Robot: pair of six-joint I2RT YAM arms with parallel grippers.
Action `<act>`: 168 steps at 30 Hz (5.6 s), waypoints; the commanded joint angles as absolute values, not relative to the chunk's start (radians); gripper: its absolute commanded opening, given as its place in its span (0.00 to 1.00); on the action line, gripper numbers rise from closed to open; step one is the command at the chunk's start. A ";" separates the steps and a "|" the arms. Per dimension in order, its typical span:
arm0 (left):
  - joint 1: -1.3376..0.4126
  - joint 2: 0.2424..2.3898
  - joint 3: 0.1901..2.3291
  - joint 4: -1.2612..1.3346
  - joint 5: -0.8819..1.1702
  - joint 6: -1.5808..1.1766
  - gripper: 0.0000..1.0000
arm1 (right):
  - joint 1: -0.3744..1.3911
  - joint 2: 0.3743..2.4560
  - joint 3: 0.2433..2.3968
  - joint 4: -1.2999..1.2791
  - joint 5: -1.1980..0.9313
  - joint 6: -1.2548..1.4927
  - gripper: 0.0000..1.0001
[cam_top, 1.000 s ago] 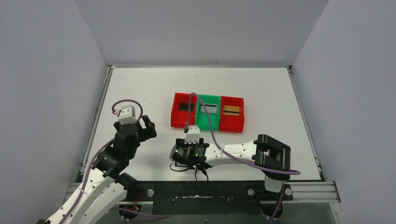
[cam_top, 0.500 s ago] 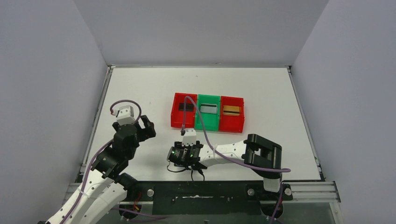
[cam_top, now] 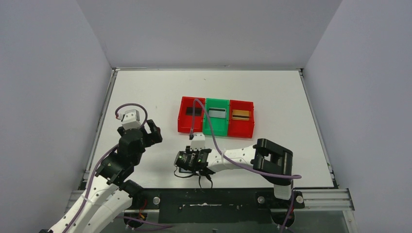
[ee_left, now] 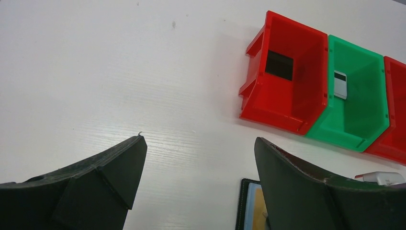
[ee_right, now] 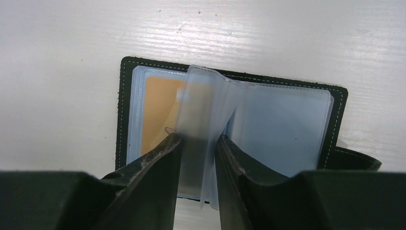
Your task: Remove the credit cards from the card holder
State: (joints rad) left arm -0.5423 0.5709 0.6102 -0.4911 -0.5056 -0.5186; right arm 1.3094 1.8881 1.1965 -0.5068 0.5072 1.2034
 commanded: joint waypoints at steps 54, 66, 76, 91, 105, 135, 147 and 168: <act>-0.618 1.052 0.410 -0.042 0.357 -0.771 0.60 | 1.119 1.562 0.543 0.239 0.225 1.382 0.30; -0.645 1.086 0.435 -0.037 0.335 -0.773 0.60 | 1.135 1.536 0.586 0.121 0.286 1.375 0.26; -0.668 1.146 0.468 -0.026 0.323 -0.767 0.60 | 1.137 1.511 0.561 0.126 0.296 1.390 0.27; -0.700 1.188 0.483 0.046 0.389 -0.779 0.58 | 1.135 1.495 0.543 0.124 0.298 1.400 0.30; -0.749 1.262 0.519 0.153 0.433 -0.810 0.33 | 1.167 1.297 0.525 -0.095 0.493 1.498 0.36; -0.451 0.957 0.557 -0.386 0.054 -0.760 0.56 | 1.232 1.159 0.527 0.051 0.538 1.350 0.72; -0.452 0.864 0.396 -0.196 0.300 -0.855 0.48 | 1.166 1.410 0.616 0.250 0.240 1.251 0.57; -0.547 1.051 0.408 -0.147 0.344 -0.804 0.42 | 1.102 1.614 0.572 0.386 0.042 1.367 0.29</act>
State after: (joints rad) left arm -0.5224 1.0229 0.3855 -0.2062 0.3473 -0.8310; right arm 1.1118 1.6131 0.5861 0.3279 0.0593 1.3403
